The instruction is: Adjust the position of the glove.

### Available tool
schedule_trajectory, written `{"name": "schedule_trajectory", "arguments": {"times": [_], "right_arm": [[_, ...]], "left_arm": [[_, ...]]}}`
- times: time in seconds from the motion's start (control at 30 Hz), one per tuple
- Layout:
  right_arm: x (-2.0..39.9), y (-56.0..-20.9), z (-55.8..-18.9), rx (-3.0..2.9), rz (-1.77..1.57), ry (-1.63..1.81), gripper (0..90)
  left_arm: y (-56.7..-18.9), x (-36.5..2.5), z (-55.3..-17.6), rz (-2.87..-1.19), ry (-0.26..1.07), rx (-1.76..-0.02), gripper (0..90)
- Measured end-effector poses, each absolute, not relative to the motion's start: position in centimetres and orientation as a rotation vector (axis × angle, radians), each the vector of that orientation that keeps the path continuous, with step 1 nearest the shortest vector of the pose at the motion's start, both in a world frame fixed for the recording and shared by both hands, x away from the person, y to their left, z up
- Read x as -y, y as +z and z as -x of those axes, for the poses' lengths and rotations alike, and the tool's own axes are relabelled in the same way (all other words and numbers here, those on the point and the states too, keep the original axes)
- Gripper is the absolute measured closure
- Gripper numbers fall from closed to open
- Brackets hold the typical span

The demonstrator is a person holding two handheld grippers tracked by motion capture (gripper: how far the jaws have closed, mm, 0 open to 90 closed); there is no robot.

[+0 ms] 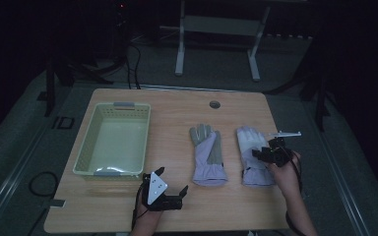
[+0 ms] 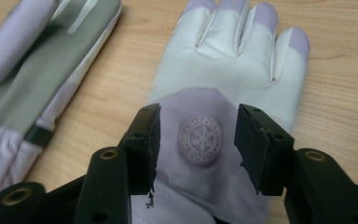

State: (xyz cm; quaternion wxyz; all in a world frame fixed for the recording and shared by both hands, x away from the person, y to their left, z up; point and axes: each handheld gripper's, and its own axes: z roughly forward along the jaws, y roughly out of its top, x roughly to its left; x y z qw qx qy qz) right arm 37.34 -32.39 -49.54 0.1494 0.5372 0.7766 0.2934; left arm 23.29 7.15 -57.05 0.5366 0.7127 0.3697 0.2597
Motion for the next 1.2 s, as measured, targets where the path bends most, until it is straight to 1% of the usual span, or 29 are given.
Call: {"name": "schedule_trajectory", "arguments": {"times": [0.23, 0.43, 0.5, 0.6, 0.77, 0.83, 0.97, 1.07, 1.2], "right_arm": [[33.2, -50.2, -37.2, -2.288, -1.511, 0.830, 47.3], [33.1, -52.8, -37.2, -2.262, -1.613, 0.847, 48.1], [32.9, -53.3, -37.1, -2.253, -1.581, 0.847, 51.5], [33.0, -53.4, -37.0, -2.262, -1.573, 0.861, 60.8], [33.1, -53.5, -36.9, -2.250, -1.586, 0.889, 64.2], [33.2, -53.5, -36.8, -2.236, -1.600, 0.908, 66.9], [33.7, -53.4, -36.5, -2.218, -1.632, 0.966, 76.3], [33.6, -52.7, -36.2, -2.208, -1.630, 0.959, 79.3], [33.8, -51.2, -35.6, -2.174, -1.632, 1.007, 80.0]], "left_arm": [[-57.1, -7.1, -23.3, -1.695, 0.618, -0.885, 0.0], [-57.0, -7.1, -23.3, -1.699, 0.616, -0.886, 0.0], [-57.0, -7.1, -23.3, -1.699, 0.618, -0.885, 0.0], [-57.0, -7.1, -23.3, -1.699, 0.619, -0.885, 0.0], [-57.0, -7.1, -23.3, -1.699, 0.621, -0.887, 0.0], [-57.0, -7.1, -23.3, -1.699, 0.622, -0.889, 0.0], [-57.0, -7.1, -23.3, -1.697, 0.620, -0.892, 0.0], [-57.0, -7.1, -23.3, -1.697, 0.618, -0.893, 0.0], [-57.0, -7.1, -23.3, -1.698, 0.620, -0.892, 0.0]]}}
